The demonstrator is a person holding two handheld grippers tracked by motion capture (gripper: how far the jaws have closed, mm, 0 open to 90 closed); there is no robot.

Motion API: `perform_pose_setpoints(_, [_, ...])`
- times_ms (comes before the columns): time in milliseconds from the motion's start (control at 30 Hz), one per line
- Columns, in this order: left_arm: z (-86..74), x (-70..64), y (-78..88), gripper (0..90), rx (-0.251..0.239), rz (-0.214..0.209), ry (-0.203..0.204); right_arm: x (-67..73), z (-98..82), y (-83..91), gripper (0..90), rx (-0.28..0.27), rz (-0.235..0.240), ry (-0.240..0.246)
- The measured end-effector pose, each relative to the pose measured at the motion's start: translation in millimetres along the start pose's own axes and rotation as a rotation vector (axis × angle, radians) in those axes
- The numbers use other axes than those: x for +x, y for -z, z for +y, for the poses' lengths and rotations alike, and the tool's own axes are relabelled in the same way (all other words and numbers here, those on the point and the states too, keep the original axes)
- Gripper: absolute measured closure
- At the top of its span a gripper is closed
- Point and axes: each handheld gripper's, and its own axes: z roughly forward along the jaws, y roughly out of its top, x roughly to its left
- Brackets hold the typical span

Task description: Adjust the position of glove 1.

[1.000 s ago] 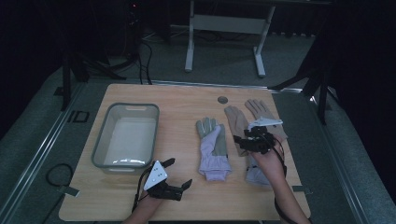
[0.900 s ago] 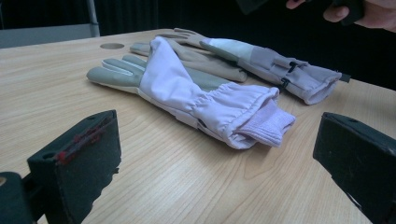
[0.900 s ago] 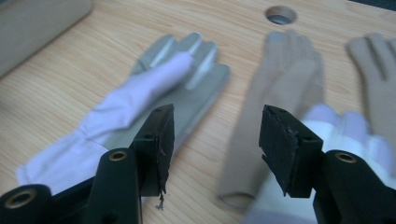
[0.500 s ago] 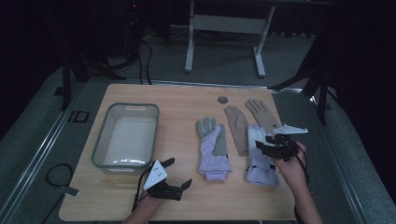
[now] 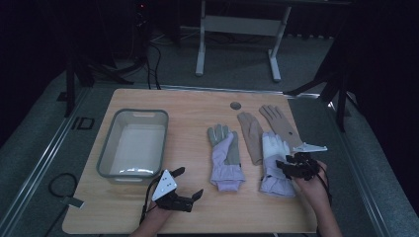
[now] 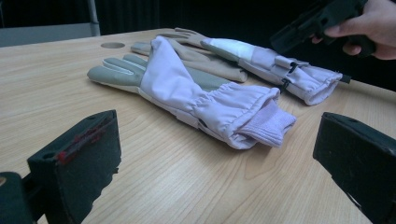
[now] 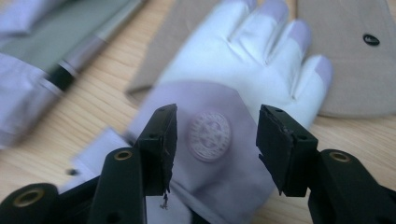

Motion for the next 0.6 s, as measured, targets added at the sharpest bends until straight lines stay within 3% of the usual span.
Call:
perform_pose_setpoints(133, [0.0,-0.2,0.1,1.1,0.001,0.000,-0.003,-5.4,-7.4,-8.8,46.7,0.024,0.011,-0.015])
perform_pose_setpoints(233, [0.0,-0.2,-0.1,1.1,0.002,0.000,-0.004,-8.6,-17.1,-18.7,52.7,0.037,0.046,-0.030])
perform_pose_setpoints(333, [0.1,-0.3,-0.1,1.1,0.003,0.000,-0.005,-5.8,-16.4,-19.8,60.9,0.045,0.059,-0.011])
perform_pose_setpoints(400, [0.1,-0.4,-0.1,1.1,0.003,0.001,-0.007,-4.3,-16.0,-20.1,61.7,0.049,0.049,-0.005])
perform_pose_setpoints(600, [0.1,-0.3,-0.1,1.1,0.003,0.001,-0.005,-1.5,-18.5,-18.2,69.1,0.025,0.033,-0.044])
